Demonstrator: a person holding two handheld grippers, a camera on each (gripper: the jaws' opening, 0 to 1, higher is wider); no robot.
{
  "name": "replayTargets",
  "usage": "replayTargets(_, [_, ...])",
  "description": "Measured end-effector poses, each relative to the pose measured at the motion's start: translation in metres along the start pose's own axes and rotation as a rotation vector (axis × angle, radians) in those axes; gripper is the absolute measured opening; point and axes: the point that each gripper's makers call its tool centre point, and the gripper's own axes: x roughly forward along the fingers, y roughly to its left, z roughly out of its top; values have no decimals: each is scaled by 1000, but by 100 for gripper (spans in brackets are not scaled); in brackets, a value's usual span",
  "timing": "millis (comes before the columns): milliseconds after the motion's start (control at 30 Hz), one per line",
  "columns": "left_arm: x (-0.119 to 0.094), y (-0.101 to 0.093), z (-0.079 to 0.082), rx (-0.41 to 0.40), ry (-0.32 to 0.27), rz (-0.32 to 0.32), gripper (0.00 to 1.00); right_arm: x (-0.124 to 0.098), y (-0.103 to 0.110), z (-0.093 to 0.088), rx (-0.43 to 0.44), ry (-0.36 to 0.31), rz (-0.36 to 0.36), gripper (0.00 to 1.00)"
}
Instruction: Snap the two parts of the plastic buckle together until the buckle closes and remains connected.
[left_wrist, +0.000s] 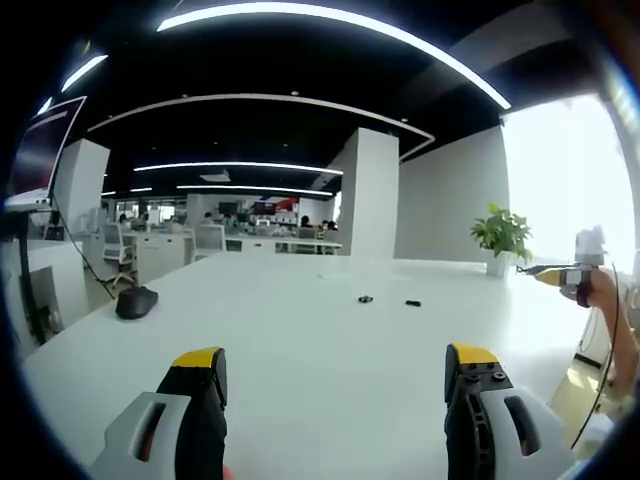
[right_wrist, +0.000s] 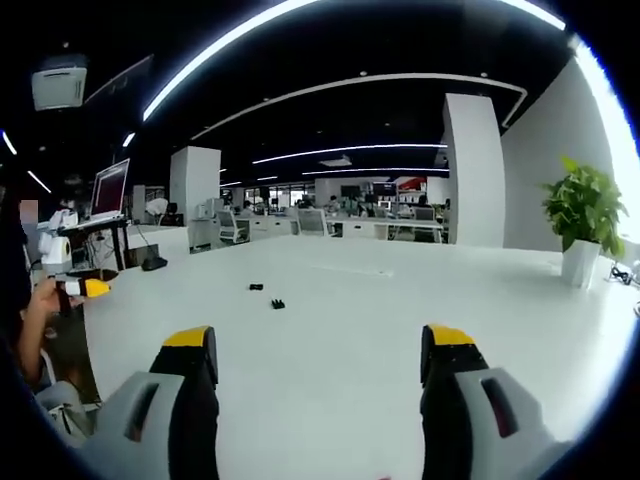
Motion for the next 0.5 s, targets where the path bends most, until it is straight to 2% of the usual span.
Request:
replayTargets(233, [1, 1, 0, -14, -8, -4, 92, 16, 3, 5, -28, 1, 19, 85])
replayTargets(500, [2, 3, 0, -28, -13, -5, 92, 27, 11, 4, -15, -6, 50, 86])
